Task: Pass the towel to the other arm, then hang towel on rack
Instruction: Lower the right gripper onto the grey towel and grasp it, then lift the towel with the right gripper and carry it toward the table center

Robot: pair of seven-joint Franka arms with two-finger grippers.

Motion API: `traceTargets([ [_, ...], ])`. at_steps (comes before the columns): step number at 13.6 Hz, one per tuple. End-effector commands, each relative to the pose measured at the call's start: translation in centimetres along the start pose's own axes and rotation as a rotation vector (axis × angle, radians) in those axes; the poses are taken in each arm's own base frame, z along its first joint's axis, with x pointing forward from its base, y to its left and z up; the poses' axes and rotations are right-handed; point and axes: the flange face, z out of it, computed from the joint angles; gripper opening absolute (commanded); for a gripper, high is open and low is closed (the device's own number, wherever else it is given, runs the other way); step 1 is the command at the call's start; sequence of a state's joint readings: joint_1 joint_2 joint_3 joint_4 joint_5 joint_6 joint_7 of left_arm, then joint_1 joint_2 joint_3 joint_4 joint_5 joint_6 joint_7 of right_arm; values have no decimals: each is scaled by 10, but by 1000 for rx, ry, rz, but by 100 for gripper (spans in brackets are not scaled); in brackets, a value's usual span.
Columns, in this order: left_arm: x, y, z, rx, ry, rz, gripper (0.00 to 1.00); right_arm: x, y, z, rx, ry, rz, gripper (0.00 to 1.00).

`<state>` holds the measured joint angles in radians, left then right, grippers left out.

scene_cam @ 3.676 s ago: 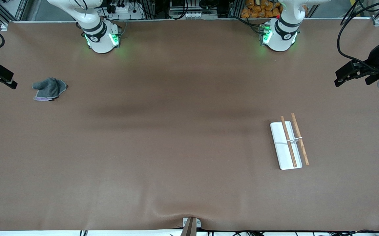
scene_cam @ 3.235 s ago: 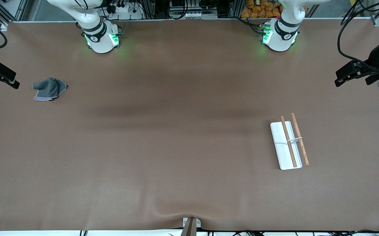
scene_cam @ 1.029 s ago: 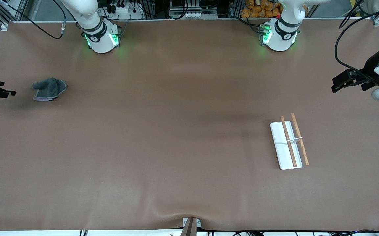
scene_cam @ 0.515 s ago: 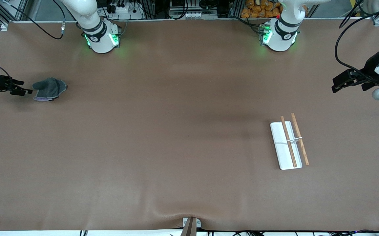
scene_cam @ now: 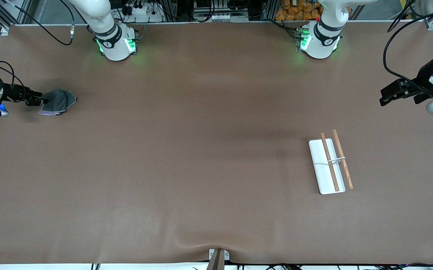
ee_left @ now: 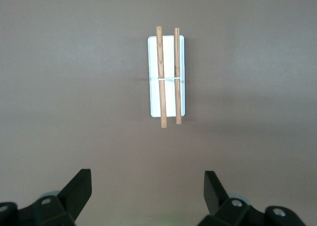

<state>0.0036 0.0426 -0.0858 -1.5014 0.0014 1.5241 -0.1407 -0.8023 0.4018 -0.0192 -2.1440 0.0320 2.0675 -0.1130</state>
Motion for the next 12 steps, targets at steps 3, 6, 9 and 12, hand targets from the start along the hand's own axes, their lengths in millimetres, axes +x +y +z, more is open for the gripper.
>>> traceTargets([
  [3, -5, -4, -9, -13, 3, 10, 100, -2, -32, -52, 2, -34, -61, 0],
  [6, -4, -5, -10, -14, 7, 7, 100, -3, -77, -117, -40, -69, -127, 0],
  [9, -4, -6, -10, -14, 7, 3, 100, -17, -135, -171, -88, -105, -196, 0],
  [12, -2, -6, -10, -15, 12, 3, 100, -43, -210, -194, -151, -138, -111, 0],
])
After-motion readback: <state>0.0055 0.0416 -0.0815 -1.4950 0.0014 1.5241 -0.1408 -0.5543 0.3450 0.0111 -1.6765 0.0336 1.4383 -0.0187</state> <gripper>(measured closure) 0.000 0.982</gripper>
